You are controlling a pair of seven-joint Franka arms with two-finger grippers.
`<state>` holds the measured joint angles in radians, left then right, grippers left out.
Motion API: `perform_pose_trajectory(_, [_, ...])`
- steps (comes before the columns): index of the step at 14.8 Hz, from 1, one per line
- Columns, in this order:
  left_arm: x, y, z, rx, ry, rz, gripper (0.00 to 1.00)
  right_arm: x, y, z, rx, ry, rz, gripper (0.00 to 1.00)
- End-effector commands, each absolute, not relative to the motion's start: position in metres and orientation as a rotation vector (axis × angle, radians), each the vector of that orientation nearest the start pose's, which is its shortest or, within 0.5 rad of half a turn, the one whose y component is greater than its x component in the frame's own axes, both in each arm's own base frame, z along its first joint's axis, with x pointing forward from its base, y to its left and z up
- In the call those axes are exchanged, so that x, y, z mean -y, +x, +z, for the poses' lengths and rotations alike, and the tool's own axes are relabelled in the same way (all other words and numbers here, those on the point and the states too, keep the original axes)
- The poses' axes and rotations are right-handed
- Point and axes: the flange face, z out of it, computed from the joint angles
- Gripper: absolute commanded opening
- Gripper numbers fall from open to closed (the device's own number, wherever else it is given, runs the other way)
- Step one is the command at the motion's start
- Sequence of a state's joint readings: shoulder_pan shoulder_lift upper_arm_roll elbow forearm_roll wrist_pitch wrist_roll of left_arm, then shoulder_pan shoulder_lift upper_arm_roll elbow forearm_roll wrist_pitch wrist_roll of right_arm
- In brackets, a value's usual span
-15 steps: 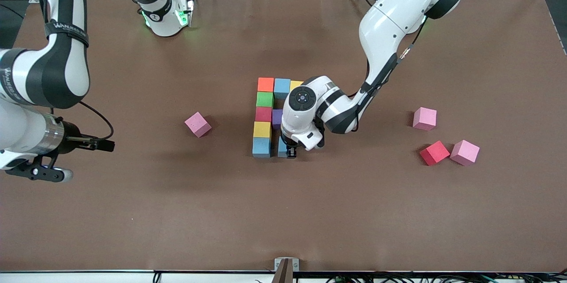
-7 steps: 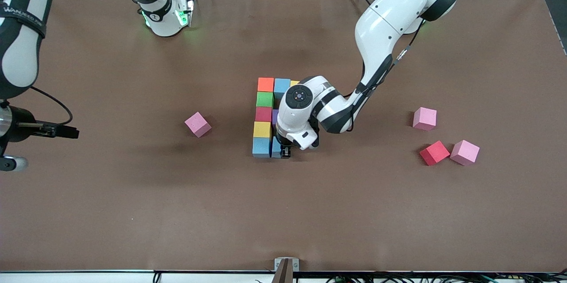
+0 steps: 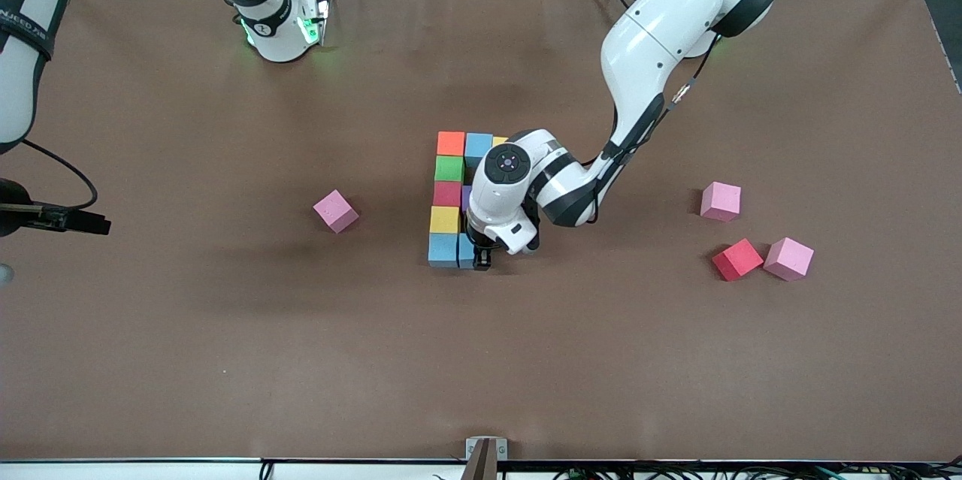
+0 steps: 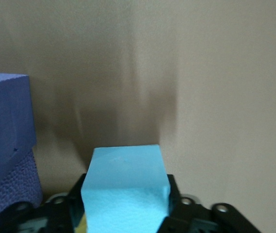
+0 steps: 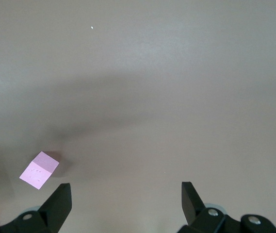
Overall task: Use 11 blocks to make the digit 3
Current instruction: 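Place light blue beside light blue with the left gripper while the right gripper retracts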
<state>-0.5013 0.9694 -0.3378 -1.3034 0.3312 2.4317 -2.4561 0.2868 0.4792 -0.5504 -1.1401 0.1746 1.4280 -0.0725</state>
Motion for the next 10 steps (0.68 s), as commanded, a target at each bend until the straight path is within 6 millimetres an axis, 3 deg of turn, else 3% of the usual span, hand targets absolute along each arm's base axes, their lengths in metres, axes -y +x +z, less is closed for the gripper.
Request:
perform_pose_trajectory(1, [0.518,0.571,0.203,2.407,-2.376,0.075,1.00,0.063,0.655,0.558,-0.208,-3.171,0.217,1.00])
perform_pose_trajectory(5, [0.514,0.574,0.237,2.406,-2.377,0.051,1.00,0.037,0.646,0.568,-0.151,-3.159,0.263,1.00])
perform_pose_trajectory(10, [0.513,0.551,0.267,2.315,-2.355,0.031,1.00,0.042,0.647,0.569,-0.161,-3.150,0.252,1.00])
